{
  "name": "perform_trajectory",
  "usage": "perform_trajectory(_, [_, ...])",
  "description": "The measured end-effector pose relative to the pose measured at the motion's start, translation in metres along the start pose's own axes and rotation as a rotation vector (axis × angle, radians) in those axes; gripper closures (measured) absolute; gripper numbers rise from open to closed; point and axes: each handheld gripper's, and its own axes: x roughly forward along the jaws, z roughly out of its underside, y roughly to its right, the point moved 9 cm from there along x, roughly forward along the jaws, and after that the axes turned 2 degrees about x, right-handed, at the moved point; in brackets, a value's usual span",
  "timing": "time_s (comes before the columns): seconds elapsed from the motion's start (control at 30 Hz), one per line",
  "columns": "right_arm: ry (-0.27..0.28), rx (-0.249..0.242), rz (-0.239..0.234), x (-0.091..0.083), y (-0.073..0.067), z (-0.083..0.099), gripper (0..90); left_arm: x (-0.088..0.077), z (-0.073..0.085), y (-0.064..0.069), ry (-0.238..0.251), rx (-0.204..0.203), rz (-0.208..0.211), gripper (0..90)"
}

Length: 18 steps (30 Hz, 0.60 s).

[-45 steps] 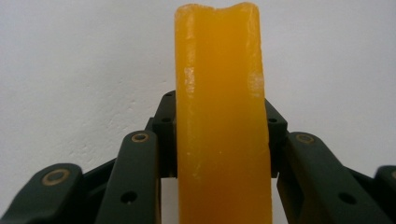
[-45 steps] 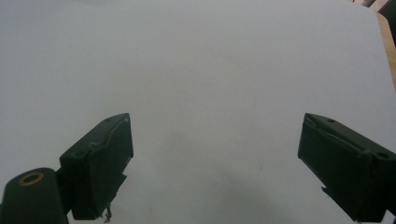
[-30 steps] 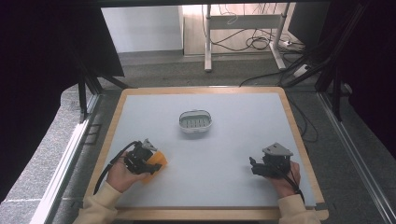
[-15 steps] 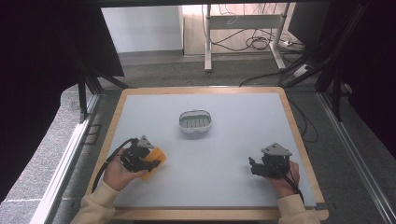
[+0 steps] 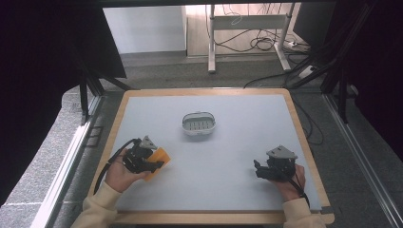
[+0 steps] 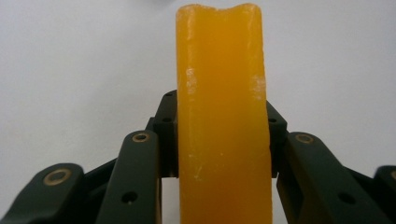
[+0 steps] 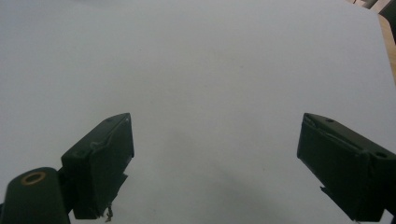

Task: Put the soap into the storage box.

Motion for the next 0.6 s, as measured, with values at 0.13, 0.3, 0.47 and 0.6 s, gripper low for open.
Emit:
perform_trajectory(0.13, [0.0,0.001,0.002,0.0,0.0,0.0,11.4,-0.003,-0.002,-0.002,0.004,0.005,-0.009,62.1])
perform_trajectory(0.3, [0.0,0.001,0.003,0.0,0.001,0.0,11.4,-0.009,-0.007,-0.007,0.015,0.007,-0.012,62.1])
perform_trajectory(0.47, [-0.001,0.003,0.008,0.0,0.002,0.001,11.4,-0.013,-0.011,-0.011,0.028,0.01,-0.022,62.1])
perform_trajectory(0.6, [-0.002,0.007,0.012,0.0,0.003,0.0,11.4,-0.016,-0.015,-0.011,0.033,0.016,-0.023,62.1])
